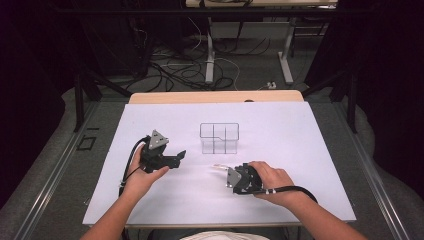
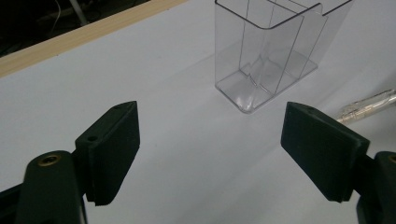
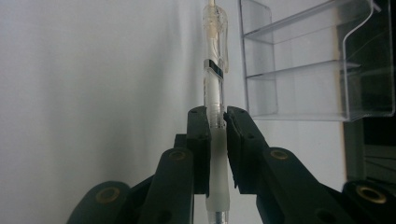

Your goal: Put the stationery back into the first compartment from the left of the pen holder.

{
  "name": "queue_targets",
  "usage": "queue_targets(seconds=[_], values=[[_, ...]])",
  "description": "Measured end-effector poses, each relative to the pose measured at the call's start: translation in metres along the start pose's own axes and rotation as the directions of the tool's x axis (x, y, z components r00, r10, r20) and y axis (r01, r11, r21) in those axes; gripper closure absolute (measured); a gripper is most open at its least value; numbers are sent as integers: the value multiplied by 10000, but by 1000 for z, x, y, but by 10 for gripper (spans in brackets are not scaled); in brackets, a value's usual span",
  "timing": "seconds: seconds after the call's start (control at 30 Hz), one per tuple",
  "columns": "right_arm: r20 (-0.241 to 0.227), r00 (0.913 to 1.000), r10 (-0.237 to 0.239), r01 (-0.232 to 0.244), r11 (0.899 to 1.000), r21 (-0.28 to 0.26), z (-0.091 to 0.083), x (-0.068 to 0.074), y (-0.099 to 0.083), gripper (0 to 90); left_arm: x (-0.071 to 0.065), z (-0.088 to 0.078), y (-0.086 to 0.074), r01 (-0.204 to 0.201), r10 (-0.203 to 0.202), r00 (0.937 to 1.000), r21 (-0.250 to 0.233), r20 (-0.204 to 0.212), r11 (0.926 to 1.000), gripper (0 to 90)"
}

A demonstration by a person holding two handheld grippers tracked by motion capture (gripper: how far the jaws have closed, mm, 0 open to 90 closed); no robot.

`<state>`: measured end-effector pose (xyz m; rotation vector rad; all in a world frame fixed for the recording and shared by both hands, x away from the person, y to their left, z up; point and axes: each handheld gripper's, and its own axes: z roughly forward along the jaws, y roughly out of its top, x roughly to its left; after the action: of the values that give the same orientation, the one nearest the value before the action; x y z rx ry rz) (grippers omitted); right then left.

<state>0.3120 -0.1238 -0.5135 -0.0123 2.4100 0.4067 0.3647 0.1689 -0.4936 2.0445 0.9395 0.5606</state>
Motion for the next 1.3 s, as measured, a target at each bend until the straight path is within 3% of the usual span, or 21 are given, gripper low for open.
queue_targets(seconds=[0.1,0.23,0.43,0.57,0.73,0.8,0.93,1.0,1.03,1.13,1.17,1.2,1.3], values=[[262,9976,-643,645,9979,-50,0,-2,2,799,-1,0,1,-114,114,9999,100,70,9999,237],[697,9847,-1595,1601,9871,-29,-1,-3,7,798,-2,0,2,-321,319,9994,149,157,9994,237],[1224,9548,-2710,2701,9625,246,-1,0,14,798,-8,0,4,-642,636,9972,122,388,9979,270],[1475,9288,-3399,3361,9405,509,-1,0,19,799,-12,-1,6,-938,929,9944,156,502,9955,280],[1469,9148,-3762,3676,9263,830,-3,-1,23,798,-19,-3,10,-1383,1369,9888,214,588,9902,281],[1684,9012,-3994,3919,9168,771,-2,-2,24,799,-21,-3,11,-1489,1478,9878,178,500,9887,281],[1632,8897,-4264,4174,9045,881,-3,-3,27,799,-26,-4,15,-1669,1649,9833,191,769,9858,286],[1852,8785,-4404,4323,8978,841,-2,-2,28,799,-29,-4,16,-1800,1780,9804,169,841,9835,289],[1703,8783,-4467,4369,8946,933,-3,-2,29,799,-31,-4,17,-1816,1789,9791,200,963,9832,290],[1901,8653,-4638,4549,8859,908,-3,-1,30,799,-35,-5,19,-2047,1984,9725,414,1219,9780,311],[1745,8651,-4702,4602,8826,964,-3,-1,31,798,-38,-3,18,-2015,1959,9732,361,1203,9788,330],[1924,8586,-4753,4671,8797,886,-3,1,32,799,-39,-4,19,-2128,2040,9701,561,1316,9755,344],[1722,8546,-4899,4802,8718,968,-4,3,35,798,-47,-1,18,-2407,2298,9626,639,1433,9685,369]])
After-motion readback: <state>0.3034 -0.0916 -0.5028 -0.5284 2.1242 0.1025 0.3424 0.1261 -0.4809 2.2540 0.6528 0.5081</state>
